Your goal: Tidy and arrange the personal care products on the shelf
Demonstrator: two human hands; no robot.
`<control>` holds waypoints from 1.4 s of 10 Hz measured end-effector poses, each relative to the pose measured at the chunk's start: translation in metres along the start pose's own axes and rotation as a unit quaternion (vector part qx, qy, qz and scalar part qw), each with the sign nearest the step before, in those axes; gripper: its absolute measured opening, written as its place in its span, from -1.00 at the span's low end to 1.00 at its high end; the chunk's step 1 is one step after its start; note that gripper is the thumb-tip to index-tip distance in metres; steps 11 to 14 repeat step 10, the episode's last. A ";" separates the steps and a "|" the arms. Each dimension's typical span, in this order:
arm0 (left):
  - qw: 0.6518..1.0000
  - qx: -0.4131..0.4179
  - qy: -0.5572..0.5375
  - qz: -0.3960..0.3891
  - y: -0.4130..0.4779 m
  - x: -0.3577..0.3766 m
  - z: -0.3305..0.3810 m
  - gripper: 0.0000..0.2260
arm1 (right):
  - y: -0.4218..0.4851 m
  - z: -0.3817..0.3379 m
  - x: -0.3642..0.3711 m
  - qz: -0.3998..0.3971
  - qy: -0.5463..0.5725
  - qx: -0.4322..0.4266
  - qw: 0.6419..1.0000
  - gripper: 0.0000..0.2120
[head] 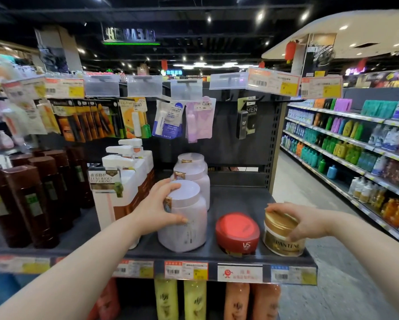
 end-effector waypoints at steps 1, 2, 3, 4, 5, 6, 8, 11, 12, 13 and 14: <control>1.000 -0.001 -0.001 -0.005 0.000 -0.001 0.000 -0.22 | -0.001 -0.017 -0.005 0.023 -0.071 -0.009 0.997 -0.23; 1.000 -0.004 0.002 -0.007 -0.001 0.000 0.002 -0.22 | -0.001 -0.046 0.002 0.097 -0.190 -0.065 0.975 -0.27; 1.000 -0.011 0.003 -0.007 -0.003 0.000 0.004 -0.22 | -0.001 -0.075 0.025 0.108 -0.163 -0.122 0.973 -0.28; 1.000 -0.012 0.000 -0.005 -0.003 0.000 0.004 -0.22 | 0.000 -0.081 0.041 0.087 -0.187 -0.141 0.968 -0.28; 1.000 -0.016 -0.006 -0.006 -0.003 0.000 0.003 -0.24 | 0.004 -0.079 0.042 0.093 -0.188 -0.138 0.968 -0.28; 1.000 -0.025 -0.003 -0.008 -0.003 0.000 0.001 -0.25 | 0.006 -0.081 0.043 0.102 -0.183 -0.143 0.967 -0.29; 0.998 -0.027 0.032 -0.041 -0.007 0.000 0.012 -0.23 | 0.004 -0.085 0.048 0.107 -0.228 -0.106 0.962 -0.32; 0.983 -0.005 0.181 -0.020 -0.017 -0.006 0.026 -0.16 | -0.039 -0.129 0.047 0.276 -0.169 -0.134 0.937 -0.32; 0.983 -0.005 0.181 -0.020 -0.017 -0.006 0.026 -0.16 | -0.039 -0.129 0.047 0.276 -0.169 -0.134 0.937 -0.32; 0.983 -0.005 0.181 -0.020 -0.017 -0.006 0.026 -0.16 | -0.039 -0.129 0.047 0.276 -0.169 -0.134 0.937 -0.32; 0.983 -0.005 0.181 -0.020 -0.017 -0.006 0.026 -0.16 | -0.039 -0.129 0.047 0.276 -0.169 -0.134 0.937 -0.32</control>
Point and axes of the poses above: each hand's wrist, its own y-axis towards the middle knuckle, its own x-axis out of the palm, z = x × y, the point moved 7 cm from there along y, towards the middle knuckle, and after that the axes turned 11 degrees about z, right-handed, at the moved point
